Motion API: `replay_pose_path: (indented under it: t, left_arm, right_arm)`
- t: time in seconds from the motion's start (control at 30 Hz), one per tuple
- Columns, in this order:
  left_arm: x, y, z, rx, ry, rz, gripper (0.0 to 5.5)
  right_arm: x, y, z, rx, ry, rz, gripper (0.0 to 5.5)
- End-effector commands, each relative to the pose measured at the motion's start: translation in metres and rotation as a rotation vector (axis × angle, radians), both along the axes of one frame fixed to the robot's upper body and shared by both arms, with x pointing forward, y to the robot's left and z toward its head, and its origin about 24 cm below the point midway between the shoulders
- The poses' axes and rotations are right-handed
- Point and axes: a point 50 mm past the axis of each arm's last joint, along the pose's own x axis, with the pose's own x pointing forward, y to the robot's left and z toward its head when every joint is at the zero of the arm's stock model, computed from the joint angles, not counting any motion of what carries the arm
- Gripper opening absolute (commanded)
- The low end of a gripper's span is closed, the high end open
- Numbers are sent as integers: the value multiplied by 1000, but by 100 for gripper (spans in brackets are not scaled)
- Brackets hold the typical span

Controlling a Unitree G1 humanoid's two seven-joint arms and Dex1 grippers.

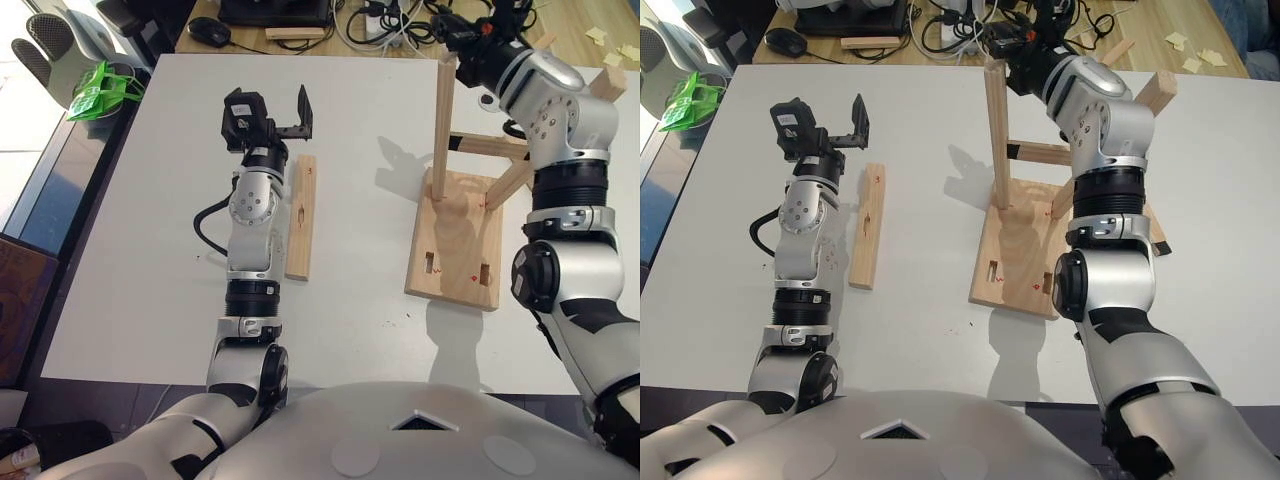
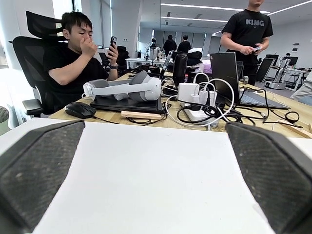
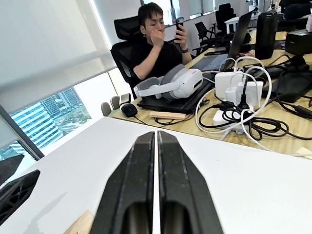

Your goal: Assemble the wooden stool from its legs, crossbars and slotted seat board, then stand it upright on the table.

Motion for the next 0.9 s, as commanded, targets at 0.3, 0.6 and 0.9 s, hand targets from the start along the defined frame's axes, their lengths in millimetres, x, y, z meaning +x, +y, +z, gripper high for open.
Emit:
replay_pose_path:
  t: [0.3,0.6,0.9]
  left_arm:
    - [0,-4,1,-6,-6,-4,540]
    - [-8,4,-1,-52,-22,57,540]
    - [-15,11,-2,-114,-55,127,540]
  right_arm:
    - [-25,-19,148,-91,-884,-270,11]
    - [-76,-117,230,-235,-1188,-866,11]
    - [-80,-206,-2,-627,-308,-734,35]
